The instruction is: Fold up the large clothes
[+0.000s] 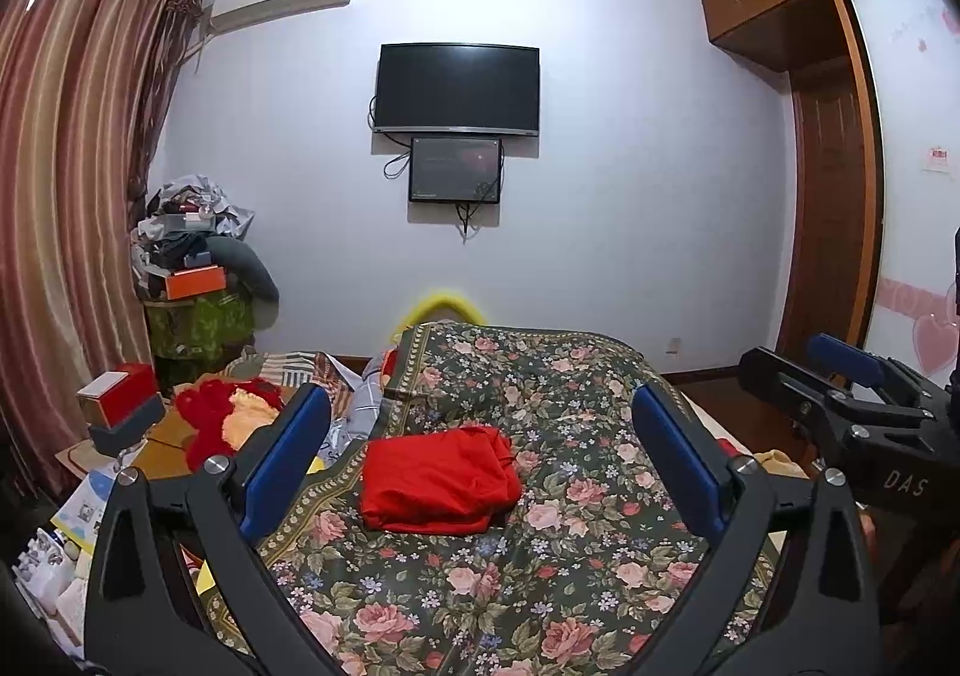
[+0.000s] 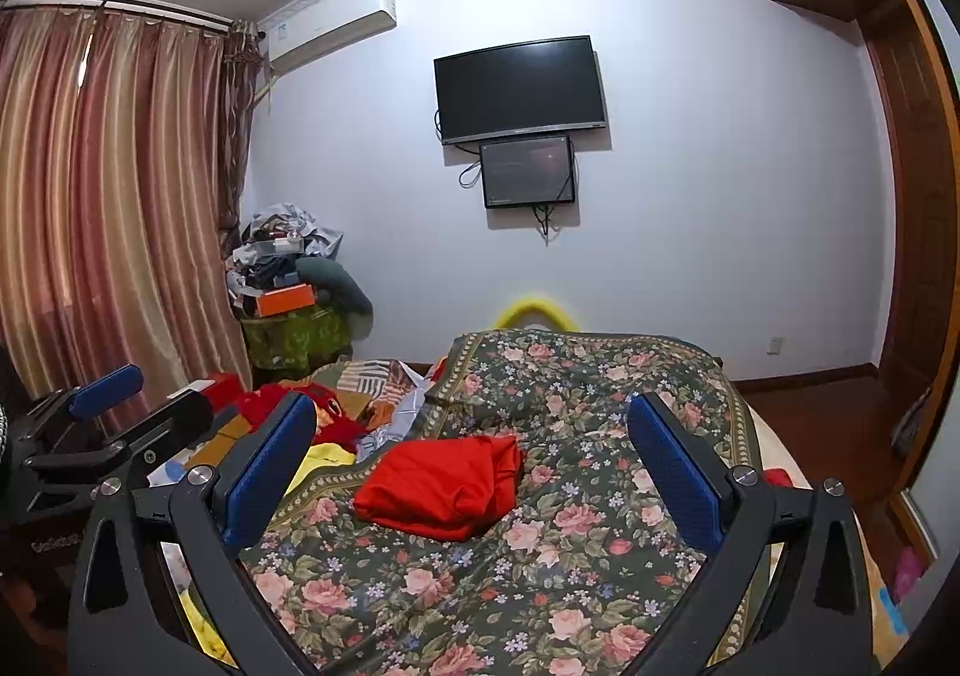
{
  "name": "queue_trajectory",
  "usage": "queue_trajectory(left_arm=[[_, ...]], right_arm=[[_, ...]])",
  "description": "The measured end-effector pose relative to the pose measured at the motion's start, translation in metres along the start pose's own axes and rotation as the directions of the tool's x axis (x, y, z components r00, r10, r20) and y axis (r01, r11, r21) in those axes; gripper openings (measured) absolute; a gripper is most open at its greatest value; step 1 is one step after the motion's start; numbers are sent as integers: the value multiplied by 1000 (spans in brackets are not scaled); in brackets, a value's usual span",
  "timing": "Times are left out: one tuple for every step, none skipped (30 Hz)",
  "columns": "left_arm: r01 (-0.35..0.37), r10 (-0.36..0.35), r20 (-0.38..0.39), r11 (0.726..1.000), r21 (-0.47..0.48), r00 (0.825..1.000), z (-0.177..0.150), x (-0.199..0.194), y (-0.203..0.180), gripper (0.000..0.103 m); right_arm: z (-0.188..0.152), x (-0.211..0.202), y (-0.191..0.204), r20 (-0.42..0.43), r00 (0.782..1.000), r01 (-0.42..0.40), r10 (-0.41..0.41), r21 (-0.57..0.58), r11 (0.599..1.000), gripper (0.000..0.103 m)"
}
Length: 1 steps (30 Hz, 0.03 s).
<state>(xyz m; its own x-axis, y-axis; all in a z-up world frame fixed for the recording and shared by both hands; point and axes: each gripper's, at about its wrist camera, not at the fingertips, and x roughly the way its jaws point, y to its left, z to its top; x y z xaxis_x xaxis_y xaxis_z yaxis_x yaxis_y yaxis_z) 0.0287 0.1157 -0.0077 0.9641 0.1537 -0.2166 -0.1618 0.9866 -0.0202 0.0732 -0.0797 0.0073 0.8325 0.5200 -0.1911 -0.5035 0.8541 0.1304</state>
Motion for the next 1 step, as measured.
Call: queue_trajectory(left_arm=[[-4, 4, -1, 1000, 3, 1000, 0, 0, 0, 101]], right_arm=[[0, 0, 0, -1, 1000, -1, 1, 2, 1000, 103]])
